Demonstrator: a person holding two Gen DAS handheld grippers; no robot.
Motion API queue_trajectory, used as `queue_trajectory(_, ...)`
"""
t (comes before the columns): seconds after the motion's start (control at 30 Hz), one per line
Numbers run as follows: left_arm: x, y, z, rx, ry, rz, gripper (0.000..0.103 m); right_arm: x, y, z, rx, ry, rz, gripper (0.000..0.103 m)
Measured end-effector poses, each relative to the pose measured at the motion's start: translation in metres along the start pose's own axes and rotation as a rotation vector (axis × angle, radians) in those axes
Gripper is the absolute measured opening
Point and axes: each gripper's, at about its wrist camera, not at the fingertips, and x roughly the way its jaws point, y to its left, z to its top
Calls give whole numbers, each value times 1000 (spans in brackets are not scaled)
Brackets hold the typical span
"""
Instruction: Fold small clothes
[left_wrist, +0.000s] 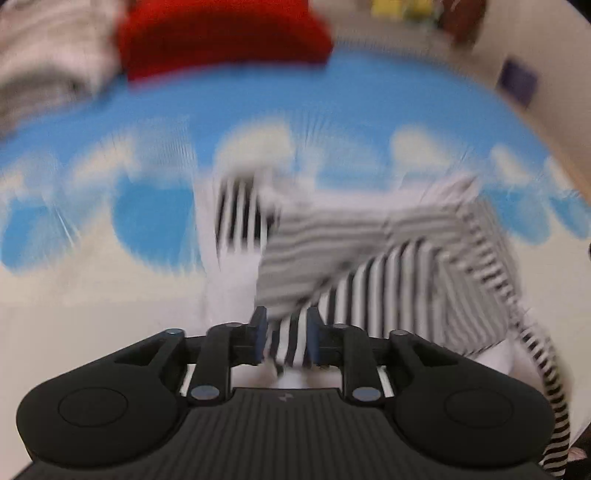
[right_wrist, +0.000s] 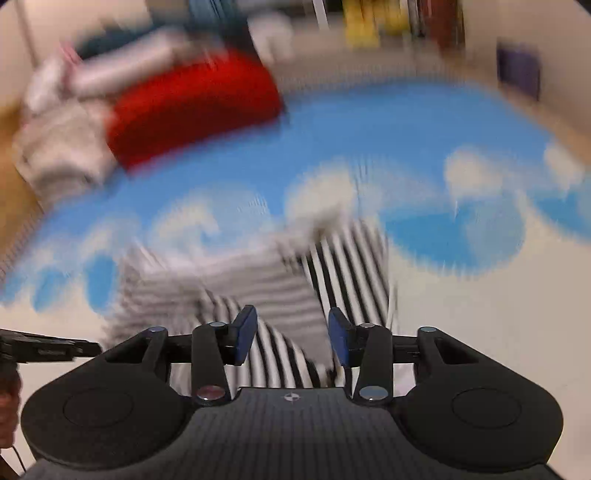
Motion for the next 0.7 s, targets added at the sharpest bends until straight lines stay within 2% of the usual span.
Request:
queue_trajectory(0.07,-37,-6,-5,-5,-98,-3,38,-53,10,-3,-46,-137,-20,64)
queue_trajectory(0.13,-71,-16,-19,-3,-154,-12,38,-90,11,-12,-63,-216,-40,66)
queue_trajectory(0.2,-99,-24,-40,4,-199,-20,39,-126,9,-32,-75,-285,-23,66)
queue_trajectory(0.3,-133,-39,-76,34,-239,-18,40,-158,4,-66,-102,-335,-45,68)
queue_trajectory(0.37,-144,-43,-105,40,-237,-15,40,-166,-4,-92,-113,-339,-51,68)
queue_trajectory(0.47,-144,-44,-149,42,-202,-19,40,-171,-7,-131,-122,-286,-103,68)
queue_trajectory(0.57,-130,-47,-194,115,-167,2,39,-171,-10,-154,-117,-244,-134,67)
queue_trajectory(0.63,-123,-49,-207,124,-116,25,35,-172,-15,-166,-98,-241,-151,67)
queue_trajectory(0.7,-123,-44,-209,84,-125,8,35,-165,-14,-178,-94,-196,-170,66)
